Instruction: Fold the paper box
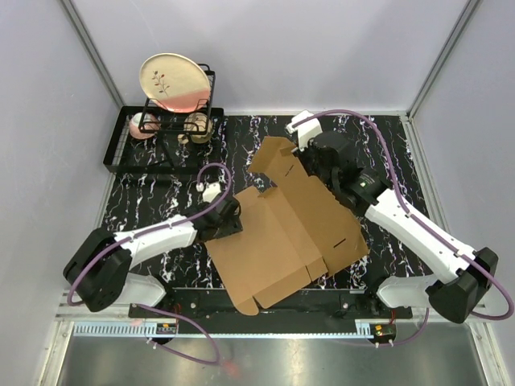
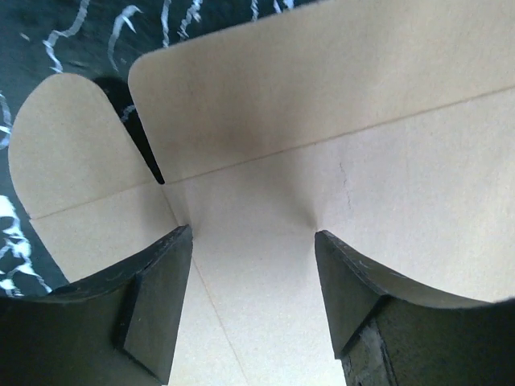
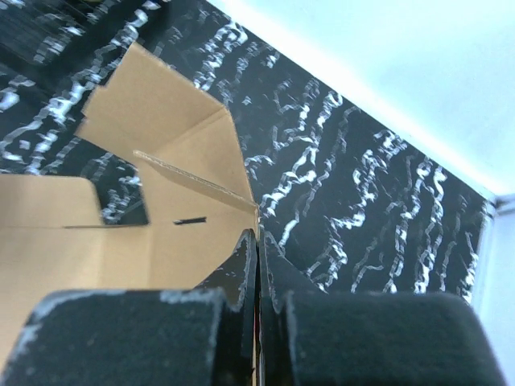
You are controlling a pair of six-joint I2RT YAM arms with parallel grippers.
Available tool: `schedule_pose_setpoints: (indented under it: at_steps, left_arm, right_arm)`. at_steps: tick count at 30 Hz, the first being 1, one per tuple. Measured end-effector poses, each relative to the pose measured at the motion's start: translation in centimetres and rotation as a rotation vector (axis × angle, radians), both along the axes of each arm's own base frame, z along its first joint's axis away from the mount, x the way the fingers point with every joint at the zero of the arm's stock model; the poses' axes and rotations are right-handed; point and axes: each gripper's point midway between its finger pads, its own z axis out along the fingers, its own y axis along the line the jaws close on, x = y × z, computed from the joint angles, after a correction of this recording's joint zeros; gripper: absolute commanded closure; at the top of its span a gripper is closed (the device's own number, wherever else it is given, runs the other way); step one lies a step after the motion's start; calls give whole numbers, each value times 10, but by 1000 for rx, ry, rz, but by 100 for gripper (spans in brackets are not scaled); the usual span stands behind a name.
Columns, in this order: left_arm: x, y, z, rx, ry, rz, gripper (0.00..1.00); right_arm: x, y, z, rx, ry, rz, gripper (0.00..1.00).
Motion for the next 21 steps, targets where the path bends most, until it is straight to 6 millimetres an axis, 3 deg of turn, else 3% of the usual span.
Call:
schedule_pose_setpoints:
  at_steps: [4, 9, 15, 19, 21]
  left_arm:
    - [-4, -16, -7, -68, 6, -8, 34]
    - [7, -35, -14, -127, -5, -1, 33]
    - [10, -41, -3, -174, -40, -1, 31]
    - [15, -38, 29, -207, -128, 0, 28]
    - [19, -33, 47, -216, -181, 8, 25]
  right_arm:
    - [-13, 23, 20, 62, 11, 91, 100]
    - [-29, 43, 15, 90, 55, 168, 100]
    - [-42, 42, -35, 37, 151, 173, 100]
    - [-51, 38, -62, 0, 194, 172, 100]
    - [-53, 38, -60, 10, 184, 175, 100]
